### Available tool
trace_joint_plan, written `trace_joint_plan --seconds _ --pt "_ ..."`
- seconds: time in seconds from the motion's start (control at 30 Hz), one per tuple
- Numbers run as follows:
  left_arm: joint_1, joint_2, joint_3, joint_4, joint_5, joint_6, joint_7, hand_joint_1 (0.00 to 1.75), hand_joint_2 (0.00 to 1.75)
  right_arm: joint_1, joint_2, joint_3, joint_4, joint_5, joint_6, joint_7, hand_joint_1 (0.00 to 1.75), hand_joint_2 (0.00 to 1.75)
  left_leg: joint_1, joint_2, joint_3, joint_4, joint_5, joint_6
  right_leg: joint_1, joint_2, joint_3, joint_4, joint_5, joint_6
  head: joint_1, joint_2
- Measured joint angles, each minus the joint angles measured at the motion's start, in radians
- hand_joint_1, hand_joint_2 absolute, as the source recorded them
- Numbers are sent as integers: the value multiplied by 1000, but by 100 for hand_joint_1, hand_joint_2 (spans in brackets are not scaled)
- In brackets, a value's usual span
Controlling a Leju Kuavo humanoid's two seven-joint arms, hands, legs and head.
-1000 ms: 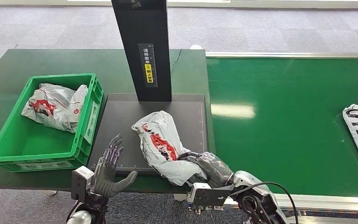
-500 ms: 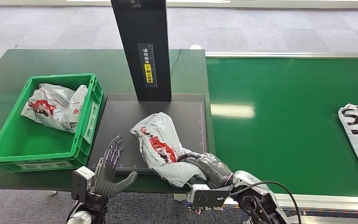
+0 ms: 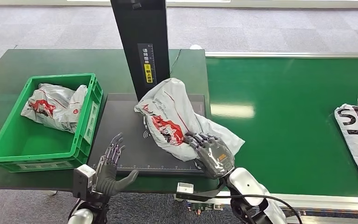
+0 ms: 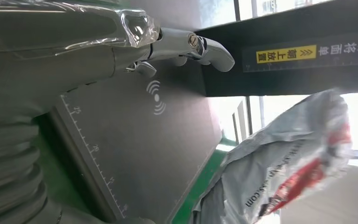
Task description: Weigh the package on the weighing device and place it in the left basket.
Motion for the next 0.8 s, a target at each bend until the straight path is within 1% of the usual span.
trace_joint_plan --seconds 0.1,0.3,0.4,0.5,0.57,0.67,0.7,0.8 --pt "-18 0 -8 10 6 -3 0 0 175 -3 18 27 11 26 -45 -9 175 175 0 0 0 0 0 0 0 0 0 0 0 0 0 0" --pt "-37 0 -15 29 13 -6 -1 0 175 -26 50 62 67 28 -74 -23 175 175 0 0 0 0 0 0 0 0 0 0 0 0 0 0" --pt "-42 0 -18 37 15 -6 -2 0 175 -42 69 74 116 -8 -52 -46 175 175 0 0 0 0 0 0 0 0 0 0 0 0 0 0" --pt "-42 0 -19 42 16 -10 -3 0 175 -59 88 90 188 -53 9 -63 175 175 0 0 0 0 0 0 0 0 0 0 0 0 0 0" --pt "-42 0 -21 45 16 -11 -4 0 175 -70 98 103 240 -56 31 -54 175 175 0 0 0 0 0 0 0 0 0 0 0 0 0 0" --pt "-42 0 -22 50 16 -11 -5 0 175 -86 110 115 301 -41 30 -19 175 175 0 0 -1 0 0 0 0 0 0 0 0 0 0 0" --pt "-41 0 -22 50 16 -9 -5 0 175 -93 114 118 320 -30 22 4 156 175 0 0 -1 0 0 0 0 0 0 0 0 0 0 0" --pt "-33 0 -22 49 16 -1 -5 0 175 -114 124 121 367 4 -18 83 25 175 0 0 0 0 0 0 0 0 0 0 0 0 0 0"
